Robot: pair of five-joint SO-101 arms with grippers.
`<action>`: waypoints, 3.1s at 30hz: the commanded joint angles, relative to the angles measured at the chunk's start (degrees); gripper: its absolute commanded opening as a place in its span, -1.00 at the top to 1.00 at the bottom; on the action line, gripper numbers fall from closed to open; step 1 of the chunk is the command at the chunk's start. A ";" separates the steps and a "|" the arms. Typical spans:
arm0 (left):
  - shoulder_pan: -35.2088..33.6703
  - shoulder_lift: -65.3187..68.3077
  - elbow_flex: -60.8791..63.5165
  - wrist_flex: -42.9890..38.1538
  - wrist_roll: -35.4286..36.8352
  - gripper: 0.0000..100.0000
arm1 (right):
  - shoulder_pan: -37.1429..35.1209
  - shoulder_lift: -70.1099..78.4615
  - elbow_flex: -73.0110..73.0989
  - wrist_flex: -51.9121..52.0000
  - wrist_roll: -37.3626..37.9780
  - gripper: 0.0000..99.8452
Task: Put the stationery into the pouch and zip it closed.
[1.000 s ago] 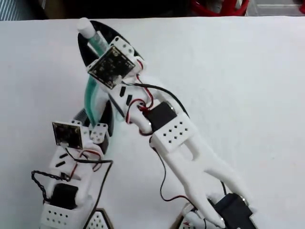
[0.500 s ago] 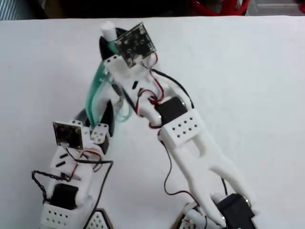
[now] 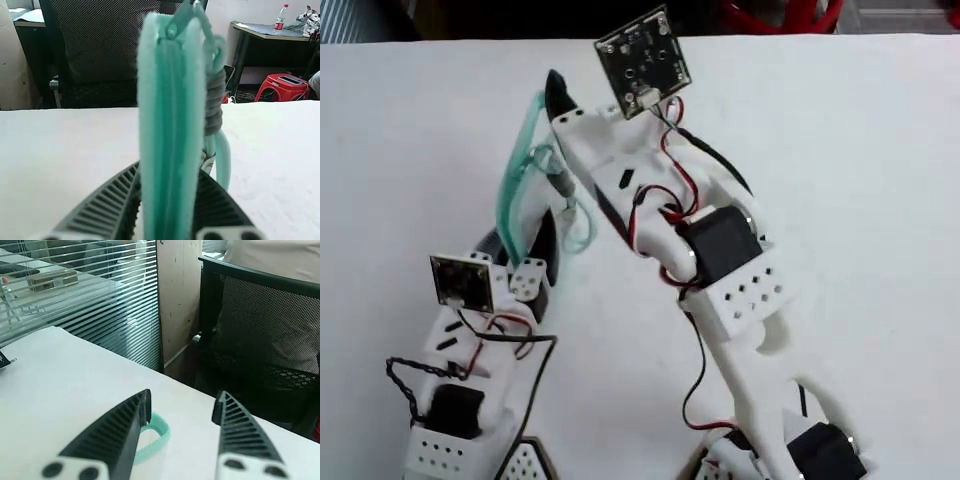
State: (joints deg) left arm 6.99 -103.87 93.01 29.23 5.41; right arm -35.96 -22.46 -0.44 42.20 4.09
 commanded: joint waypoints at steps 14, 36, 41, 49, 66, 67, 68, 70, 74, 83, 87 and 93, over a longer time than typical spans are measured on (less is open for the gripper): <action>0.40 -0.48 -2.02 -0.26 0.53 0.77 | -5.49 -0.31 -8.18 31.87 0.97 0.54; 0.75 -0.48 -1.93 -0.18 0.53 0.77 | -9.27 13.49 -11.96 30.02 11.60 0.54; 0.75 -0.48 -1.93 -0.26 0.53 0.77 | -8.31 16.84 -11.96 26.24 11.87 0.66; 0.66 -0.48 -1.93 -0.44 0.53 0.78 | -4.88 15.16 -11.96 25.36 12.04 0.96; 0.48 -0.48 -9.49 4.22 1.05 0.77 | -6.29 -16.48 10.46 19.38 12.13 0.96; 0.75 -0.48 -10.64 4.57 1.05 0.77 | -6.29 -17.10 12.04 18.68 12.13 0.96; 0.84 -0.48 -11.52 4.22 1.05 0.77 | -6.29 -17.45 13.10 18.33 12.13 0.96; 1.19 -0.48 -11.69 1.49 1.05 0.77 | -6.29 -17.63 13.89 18.33 12.13 0.96; 2.77 -0.48 -10.55 -1.76 0.70 0.77 | -6.29 -18.07 13.89 18.59 12.13 0.96; 3.65 -0.48 -9.67 9.67 0.88 0.63 | -6.29 -17.63 13.89 16.66 12.13 0.96; 3.65 -0.48 -16.70 19.69 0.97 0.58 | -6.29 -17.63 14.07 16.92 12.13 0.96; 3.65 -0.48 -23.12 25.23 0.79 0.57 | -7.69 -18.07 14.07 18.68 12.13 0.96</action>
State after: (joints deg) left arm 9.98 -104.40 74.46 53.41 6.02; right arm -42.02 -39.25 14.15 60.13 15.52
